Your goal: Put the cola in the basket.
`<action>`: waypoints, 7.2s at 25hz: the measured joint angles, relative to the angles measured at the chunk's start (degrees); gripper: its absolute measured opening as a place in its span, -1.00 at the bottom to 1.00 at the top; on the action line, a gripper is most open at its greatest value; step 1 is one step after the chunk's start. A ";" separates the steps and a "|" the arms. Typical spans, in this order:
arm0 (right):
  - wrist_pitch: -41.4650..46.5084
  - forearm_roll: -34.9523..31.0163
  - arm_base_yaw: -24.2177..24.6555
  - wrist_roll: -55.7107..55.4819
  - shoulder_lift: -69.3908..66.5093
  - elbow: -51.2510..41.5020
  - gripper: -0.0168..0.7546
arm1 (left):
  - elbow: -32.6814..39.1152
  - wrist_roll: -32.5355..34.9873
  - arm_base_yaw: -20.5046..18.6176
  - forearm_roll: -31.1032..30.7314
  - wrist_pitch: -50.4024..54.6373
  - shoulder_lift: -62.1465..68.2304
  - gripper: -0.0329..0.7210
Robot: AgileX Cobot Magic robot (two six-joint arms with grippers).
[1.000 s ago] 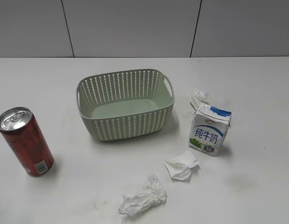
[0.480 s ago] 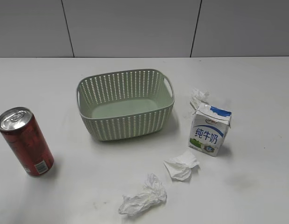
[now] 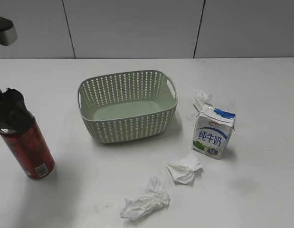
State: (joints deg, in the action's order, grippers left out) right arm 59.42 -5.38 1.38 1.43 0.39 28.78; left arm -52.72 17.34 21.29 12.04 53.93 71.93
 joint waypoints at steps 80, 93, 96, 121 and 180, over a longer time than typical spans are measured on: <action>0.00 0.00 0.00 -0.03 0.00 0.00 0.52 | -56.29 -2.62 13.10 -3.76 7.59 51.59 0.49; 0.00 0.00 0.00 -0.03 0.00 0.00 0.52 | -58.14 -2.56 13.10 -2.75 9.24 49.79 0.78; 0.00 0.00 0.00 -0.03 0.00 0.00 0.52 | -60.28 -2.56 12.61 -2.56 10.75 47.71 0.76; 0.00 0.00 0.00 -0.03 0.00 0.00 0.52 | -51.65 -4.32 -18.96 -3.56 15.95 29.43 0.60; 0.00 0.00 0.00 -0.03 0.00 0.00 0.52 | 23.37 -7.07 -21.74 -1.81 5.26 -61.78 0.53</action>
State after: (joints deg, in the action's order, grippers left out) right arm 59.42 -5.38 1.38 1.40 0.39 28.78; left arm -29.35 10.26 -0.45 10.23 59.19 10.15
